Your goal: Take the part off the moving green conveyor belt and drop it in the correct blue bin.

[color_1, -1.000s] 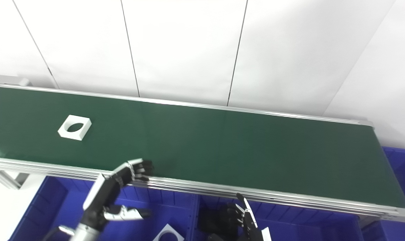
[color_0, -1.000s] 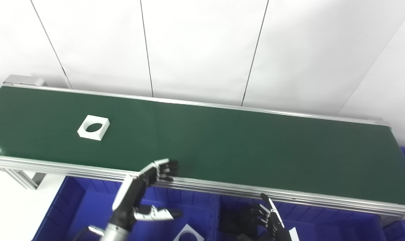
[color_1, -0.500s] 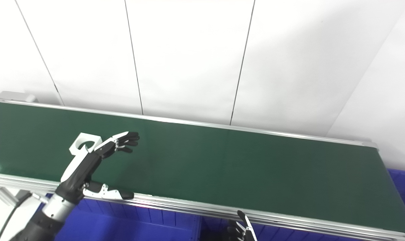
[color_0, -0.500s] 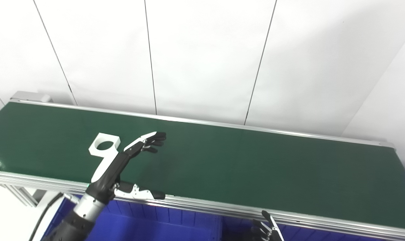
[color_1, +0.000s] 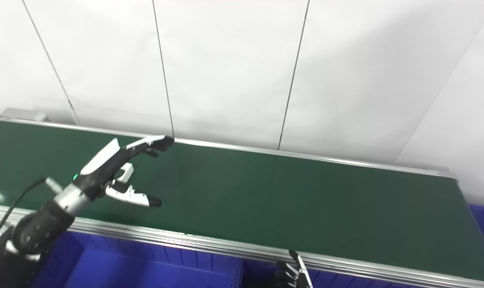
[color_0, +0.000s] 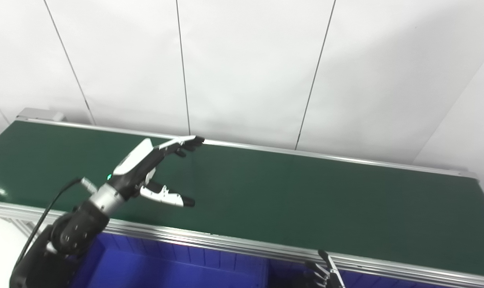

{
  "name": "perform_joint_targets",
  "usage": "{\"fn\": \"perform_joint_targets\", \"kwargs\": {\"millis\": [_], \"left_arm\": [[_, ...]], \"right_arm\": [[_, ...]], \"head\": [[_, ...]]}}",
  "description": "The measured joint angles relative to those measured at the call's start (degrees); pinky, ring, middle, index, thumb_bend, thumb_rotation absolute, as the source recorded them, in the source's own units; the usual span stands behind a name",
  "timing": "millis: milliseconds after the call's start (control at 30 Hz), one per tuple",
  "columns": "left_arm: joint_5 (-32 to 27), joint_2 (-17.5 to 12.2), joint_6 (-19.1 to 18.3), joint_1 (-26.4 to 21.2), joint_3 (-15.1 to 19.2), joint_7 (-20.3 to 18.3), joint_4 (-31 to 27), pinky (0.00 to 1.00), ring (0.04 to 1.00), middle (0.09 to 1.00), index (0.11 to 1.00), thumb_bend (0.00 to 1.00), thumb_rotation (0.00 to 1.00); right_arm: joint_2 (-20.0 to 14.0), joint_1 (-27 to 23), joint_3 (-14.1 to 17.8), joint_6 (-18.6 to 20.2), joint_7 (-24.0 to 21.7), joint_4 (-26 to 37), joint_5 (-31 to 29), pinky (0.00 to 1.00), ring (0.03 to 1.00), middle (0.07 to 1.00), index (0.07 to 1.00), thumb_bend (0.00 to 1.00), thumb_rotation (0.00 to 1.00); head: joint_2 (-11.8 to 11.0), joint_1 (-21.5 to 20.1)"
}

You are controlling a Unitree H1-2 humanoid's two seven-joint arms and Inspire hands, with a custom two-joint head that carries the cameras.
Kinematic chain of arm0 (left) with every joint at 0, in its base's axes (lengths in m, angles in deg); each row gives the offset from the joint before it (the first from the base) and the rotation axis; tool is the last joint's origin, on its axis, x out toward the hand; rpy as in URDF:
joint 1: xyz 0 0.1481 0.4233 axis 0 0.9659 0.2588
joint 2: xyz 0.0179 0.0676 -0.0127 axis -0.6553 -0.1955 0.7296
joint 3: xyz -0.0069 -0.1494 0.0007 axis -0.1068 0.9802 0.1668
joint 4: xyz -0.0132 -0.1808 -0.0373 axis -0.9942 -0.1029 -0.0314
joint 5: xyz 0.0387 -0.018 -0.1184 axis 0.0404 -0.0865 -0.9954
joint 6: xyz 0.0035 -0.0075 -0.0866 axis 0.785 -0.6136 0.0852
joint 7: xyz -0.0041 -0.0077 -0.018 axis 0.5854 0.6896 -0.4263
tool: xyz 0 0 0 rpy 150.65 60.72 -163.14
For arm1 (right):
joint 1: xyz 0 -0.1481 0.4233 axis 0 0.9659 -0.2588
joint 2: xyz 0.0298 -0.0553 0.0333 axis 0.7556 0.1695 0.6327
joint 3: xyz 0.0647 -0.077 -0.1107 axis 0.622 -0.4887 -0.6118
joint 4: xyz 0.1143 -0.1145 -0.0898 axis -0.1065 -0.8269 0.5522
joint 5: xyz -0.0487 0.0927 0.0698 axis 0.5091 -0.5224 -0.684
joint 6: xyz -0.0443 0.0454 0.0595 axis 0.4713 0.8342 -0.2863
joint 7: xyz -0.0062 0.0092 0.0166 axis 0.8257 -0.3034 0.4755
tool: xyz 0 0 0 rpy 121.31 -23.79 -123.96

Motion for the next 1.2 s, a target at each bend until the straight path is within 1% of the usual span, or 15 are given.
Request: {"fn": "perform_joint_targets", "kwargs": {"millis": [133, 300, 400, 533, 667, 800, 867, 900, 967, 1033, 1133, 1200], "left_arm": [[2.81, -0.83, -2.78, -2.81, -0.57, -1.41, 3.26, 0.76, 0.825, 0.869, 0.869, 0.8, 0.36], [6.64, -1.9, -3.14, -6.53, -2.29, -2.4, 9.72, 0.72, 0.818, 0.874, 0.872, 0.82, 0.35], [8.24, -2.49, -3.47, -8.27, -3.15, -2.59, 12.46, 0.74, 0.835, 0.885, 0.875, 0.85, 0.33], [11.62, -2.84, -4.17, -11.2, -4.87, -2.78, 17.55, 0.79, 0.866, 0.899, 0.883, 0.87, 0.31], [14.46, -3.09, -4.02, -13.56, -6.9, -2.55, 21.87, 0.85, 0.888, 0.908, 0.882, 0.91, 0.26], [18.62, -3.54, -3.13, -15.7, -9.52, -0.99, 26.75, 0.89, 0.924, 0.932, 0.916, 0.96, 0.24], [20.85, -3.68, -2.42, -16.57, -11.14, 0.18, 29.26, 0.93, 0.954, 0.952, 0.938, 0.98, 0.23], [22.27, -3.81, -2.32, -17.19, -12.22, 0.72, 30.88, 0.94, 0.961, 0.957, 0.943, 0.98, 0.22], [24.0, -4.18, -1.92, -17.48, -13.53, 1.67, 32.08, 0.95, 0.966, 0.963, 0.944, 0.99, 0.2], [24.75, -4.21, -1.53, -17.8, -14.07, 1.93, 33.19, 0.96, 0.974, 0.97, 0.948, 0.99, 0.19], [24.82, -4.22, -1.76, -18.23, -14.3, 1.94, 34.49, 0.98, 0.988, 0.974, 0.951, 1.0, 0.18], [24.91, -4.22, -2.21, -19.04, -14.65, 1.94, 36.58, 0.99, 0.99, 0.975, 0.952, 1.0, 0.17]], "right_arm": [[-0.75, 0.01, -0.54, 0.0, 0.43, -0.01, -1.07, 0.65, 0.748, 0.797, 0.942, 0.67, 0.53], [-1.28, -0.14, -1.07, -0.01, 1.13, 0.0, -1.13, 0.65, 0.746, 0.794, 0.942, 0.65, 0.54], [-1.53, -0.12, -1.37, -0.01, 1.47, 0.0, -1.16, 0.64, 0.745, 0.792, 0.94, 0.65, 0.55], [-1.63, -0.33, -1.7, -0.01, 1.81, 0.02, -1.19, 0.65, 0.75, 0.794, 0.94, 0.65, 0.56], [-1.74, -0.3, -1.92, -0.01, 2.33, 0.05, -1.26, 0.64, 0.746, 0.793, 0.943, 0.65, 0.59], [-1.84, -0.27, -2.31, -0.01, 2.65, 0.07, -1.07, 0.65, 0.751, 0.792, 0.941, 0.65, 0.59], [-1.88, -0.27, -2.33, -0.01, 2.74, 0.09, -1.09, 0.65, 0.751, 0.793, 0.939, 0.65, 0.58], [-1.91, -0.28, -2.33, -0.01, 2.74, 0.1, -1.14, 0.65, 0.751, 0.792, 0.938, 0.66, 0.58], [-1.92, -0.25, -2.36, -0.01, 2.74, 0.14, -1.31, 0.65, 0.754, 0.792, 0.939, 0.67, 0.59], [-1.97, -0.16, -2.42, -0.01, 2.81, 0.14, -1.3, 0.65, 0.755, 0.793, 0.94, 0.67, 0.6], [-1.96, -0.17, -2.57, -0.01, 3.31, 0.15, -1.1, 0.65, 0.753, 0.792, 0.941, 0.66, 0.59], [-1.97, -0.16, -2.63, -0.01, 3.62, 0.25, -1.09, 0.65, 0.753, 0.792, 0.939, 0.66, 0.58]], "head": [[0.09, 0.26], [0.09, 0.88], [0.18, 0.97], [0.26, 1.05], [0.53, 1.14], [0.79, 0.97], [0.79, 0.97], [0.79, 0.97], [0.97, 0.97], [0.97, 0.97], [1.05, 0.79], [1.05, 0.79]]}}
